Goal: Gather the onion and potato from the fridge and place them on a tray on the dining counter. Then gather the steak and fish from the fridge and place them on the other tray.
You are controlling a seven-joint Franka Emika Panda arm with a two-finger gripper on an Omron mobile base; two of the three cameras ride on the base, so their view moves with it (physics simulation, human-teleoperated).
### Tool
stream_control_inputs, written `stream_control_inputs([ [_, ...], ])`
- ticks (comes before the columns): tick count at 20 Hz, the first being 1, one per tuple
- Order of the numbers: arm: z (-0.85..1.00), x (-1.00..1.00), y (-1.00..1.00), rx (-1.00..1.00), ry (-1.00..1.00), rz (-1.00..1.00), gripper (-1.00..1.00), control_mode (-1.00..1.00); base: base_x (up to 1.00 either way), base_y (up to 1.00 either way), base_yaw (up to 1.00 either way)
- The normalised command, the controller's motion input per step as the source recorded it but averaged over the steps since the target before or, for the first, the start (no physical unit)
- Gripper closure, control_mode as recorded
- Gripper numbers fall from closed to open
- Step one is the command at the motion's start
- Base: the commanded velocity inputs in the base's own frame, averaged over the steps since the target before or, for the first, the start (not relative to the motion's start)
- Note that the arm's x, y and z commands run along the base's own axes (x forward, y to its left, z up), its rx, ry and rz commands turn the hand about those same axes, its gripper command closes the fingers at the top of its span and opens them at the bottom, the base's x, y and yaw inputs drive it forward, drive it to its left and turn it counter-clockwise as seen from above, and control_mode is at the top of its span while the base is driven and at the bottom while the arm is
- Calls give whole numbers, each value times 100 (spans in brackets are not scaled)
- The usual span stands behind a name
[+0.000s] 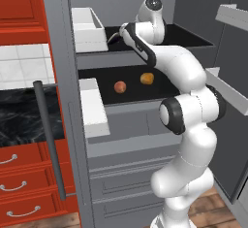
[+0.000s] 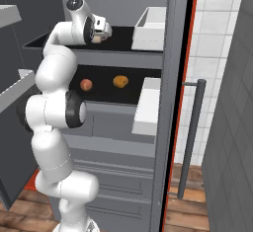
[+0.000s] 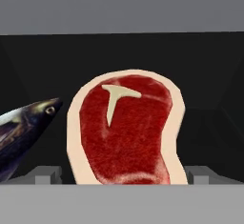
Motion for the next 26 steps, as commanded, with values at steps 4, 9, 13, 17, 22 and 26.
stream_control_inputs([
  [4,-30,0,0,0,0,0,-100,-100,0,0,0],
  [9,-34,0,0,0,0,0,-100,-100,0,0,0],
  [13,-21,0,0,0,0,0,-100,-100,0,0,0],
  [17,-6,0,0,0,0,0,100,-100,0,0,0],
  [22,0,0,0,0,0,0,100,-100,0,0,0],
  [26,0,-29,0,0,-1,0,100,-100,0,0,0],
])
